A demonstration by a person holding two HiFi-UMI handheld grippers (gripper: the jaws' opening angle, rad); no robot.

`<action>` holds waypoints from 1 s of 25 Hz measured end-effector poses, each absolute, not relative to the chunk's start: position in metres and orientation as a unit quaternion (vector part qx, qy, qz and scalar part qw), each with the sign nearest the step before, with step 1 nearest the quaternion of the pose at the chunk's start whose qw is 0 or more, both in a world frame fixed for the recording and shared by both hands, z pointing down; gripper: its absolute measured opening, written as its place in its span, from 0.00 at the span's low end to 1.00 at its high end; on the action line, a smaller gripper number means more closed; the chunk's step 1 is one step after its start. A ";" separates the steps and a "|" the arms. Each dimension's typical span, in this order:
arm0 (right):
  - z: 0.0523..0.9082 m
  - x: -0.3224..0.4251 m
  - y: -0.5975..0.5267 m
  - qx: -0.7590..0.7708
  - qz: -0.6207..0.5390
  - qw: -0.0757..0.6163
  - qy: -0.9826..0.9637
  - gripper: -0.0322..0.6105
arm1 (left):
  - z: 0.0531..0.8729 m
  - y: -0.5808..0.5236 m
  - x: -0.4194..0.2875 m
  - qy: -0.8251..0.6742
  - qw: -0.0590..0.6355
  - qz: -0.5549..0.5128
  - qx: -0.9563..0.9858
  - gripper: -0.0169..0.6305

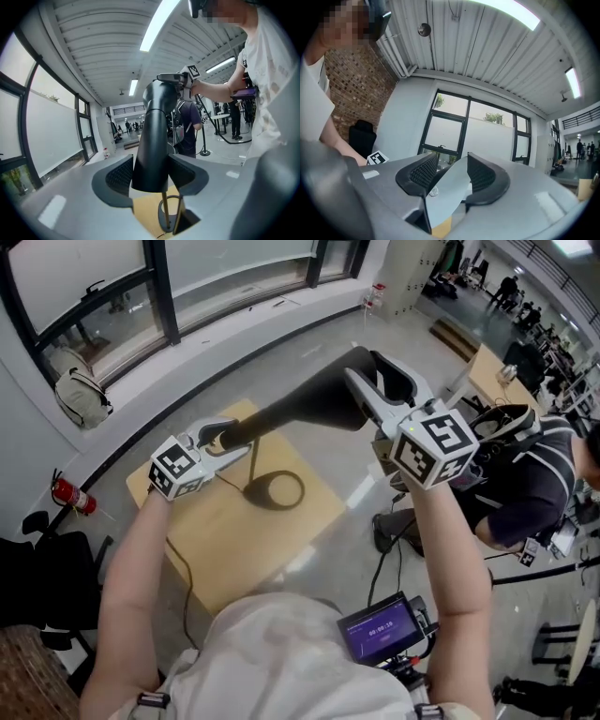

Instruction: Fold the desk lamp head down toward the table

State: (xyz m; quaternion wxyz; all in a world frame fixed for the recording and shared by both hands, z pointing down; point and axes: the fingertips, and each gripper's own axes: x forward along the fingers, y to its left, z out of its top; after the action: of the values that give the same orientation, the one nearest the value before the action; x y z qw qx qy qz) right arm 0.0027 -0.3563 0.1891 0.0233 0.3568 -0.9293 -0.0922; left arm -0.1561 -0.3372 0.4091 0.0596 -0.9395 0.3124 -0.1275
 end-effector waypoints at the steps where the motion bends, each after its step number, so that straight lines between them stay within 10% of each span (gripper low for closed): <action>1: 0.189 0.003 -0.357 0.354 -0.091 0.019 -0.931 0.37 | 0.409 -0.336 -0.156 0.314 0.059 -0.128 -0.939 0.38; 25: 0.219 0.021 -0.384 0.354 -0.048 -0.001 -0.934 0.36 | 0.396 -0.332 -0.172 0.336 0.069 -0.146 -0.928 0.38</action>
State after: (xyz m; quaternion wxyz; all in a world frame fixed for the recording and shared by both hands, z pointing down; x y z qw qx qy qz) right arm 0.0208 -0.3843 0.2185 -0.0013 0.3537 -0.9341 -0.0483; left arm -0.1722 -0.3324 0.3956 0.0693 -0.9278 0.3361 -0.1462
